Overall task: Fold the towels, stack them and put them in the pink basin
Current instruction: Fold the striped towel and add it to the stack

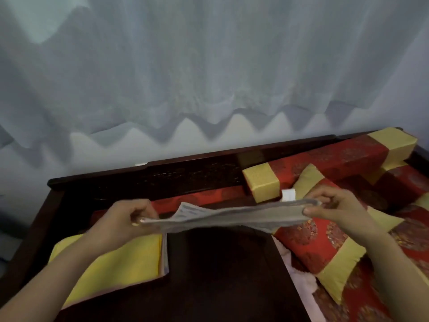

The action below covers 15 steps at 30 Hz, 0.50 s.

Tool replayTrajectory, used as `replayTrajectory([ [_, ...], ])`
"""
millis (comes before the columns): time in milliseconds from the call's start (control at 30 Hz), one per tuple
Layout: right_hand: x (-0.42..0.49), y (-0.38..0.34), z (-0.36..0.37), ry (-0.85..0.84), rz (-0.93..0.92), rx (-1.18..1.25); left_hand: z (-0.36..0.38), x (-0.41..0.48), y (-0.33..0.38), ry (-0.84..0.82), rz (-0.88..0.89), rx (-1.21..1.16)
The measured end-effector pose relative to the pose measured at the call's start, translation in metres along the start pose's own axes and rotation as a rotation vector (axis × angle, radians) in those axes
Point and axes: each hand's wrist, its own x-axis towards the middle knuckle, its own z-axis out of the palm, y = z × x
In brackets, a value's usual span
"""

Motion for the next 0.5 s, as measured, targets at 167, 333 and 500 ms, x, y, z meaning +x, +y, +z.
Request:
replayTrajectory([
  [167,-0.056,0.09,0.021,-0.119,0.256,-0.018,0.092,-0.043,-0.062,-0.286,-0.066,0.142],
  [333,-0.075,0.157,0.045,-0.013,0.412,0.005,0.14,-0.039,-0.091,-0.385,-0.269,-0.058],
  [500,-0.044,0.183,0.055,0.159,0.504,0.133,0.155,0.003,-0.09,-0.216,-0.563,-0.562],
])
